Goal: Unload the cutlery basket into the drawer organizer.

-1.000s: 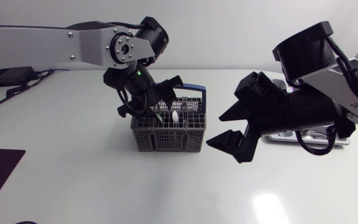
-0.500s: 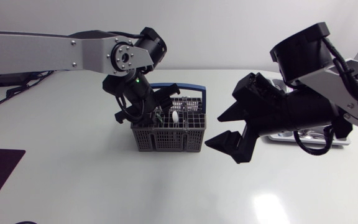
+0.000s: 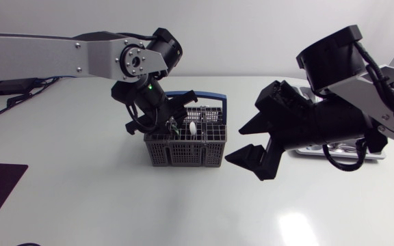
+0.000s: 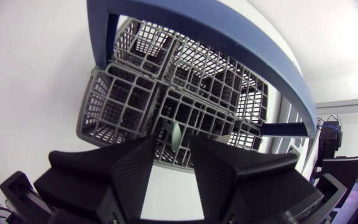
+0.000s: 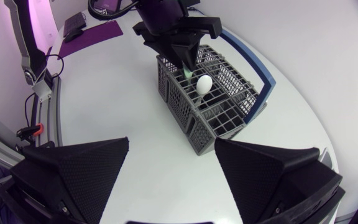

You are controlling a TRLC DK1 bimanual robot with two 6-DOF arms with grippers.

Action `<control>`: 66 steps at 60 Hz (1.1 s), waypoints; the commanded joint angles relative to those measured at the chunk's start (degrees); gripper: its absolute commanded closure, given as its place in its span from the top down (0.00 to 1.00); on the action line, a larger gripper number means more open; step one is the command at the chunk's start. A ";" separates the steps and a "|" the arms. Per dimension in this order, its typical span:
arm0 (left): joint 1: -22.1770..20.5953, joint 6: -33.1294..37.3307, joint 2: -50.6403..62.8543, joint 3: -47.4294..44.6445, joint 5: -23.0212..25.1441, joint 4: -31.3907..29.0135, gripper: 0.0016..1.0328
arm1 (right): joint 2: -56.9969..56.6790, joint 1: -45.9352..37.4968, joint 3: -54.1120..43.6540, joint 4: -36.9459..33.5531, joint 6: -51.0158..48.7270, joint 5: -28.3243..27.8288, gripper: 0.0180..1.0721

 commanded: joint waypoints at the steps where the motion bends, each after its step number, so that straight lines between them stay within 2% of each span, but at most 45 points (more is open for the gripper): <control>1: 0.30 0.16 -0.74 -0.18 0.40 0.04 0.32 | 0.92 0.45 -1.88 0.68 1.50 0.16 0.95; 17: 0.39 1.48 -0.12 0.00 0.40 0.39 0.28 | 0.92 0.45 -2.24 1.03 1.50 0.16 0.95; 21: 0.30 1.83 -0.12 -0.09 0.49 0.57 0.24 | 0.92 0.45 -2.24 1.03 1.42 0.16 0.95; 42: 0.21 3.33 0.67 0.35 0.49 1.71 0.23 | 0.92 0.45 -2.41 1.03 1.24 0.16 0.95; 48: 0.39 3.68 0.84 0.44 0.49 1.89 0.15 | 0.83 0.45 -2.41 1.03 1.24 0.16 0.95; 57: 0.56 4.29 1.37 0.35 0.49 1.98 0.15 | 0.92 0.45 -2.32 1.03 1.33 0.16 0.95; 66: 0.39 5.26 1.37 0.00 0.49 2.06 0.05 | 0.92 0.45 -2.41 1.12 1.33 0.16 0.95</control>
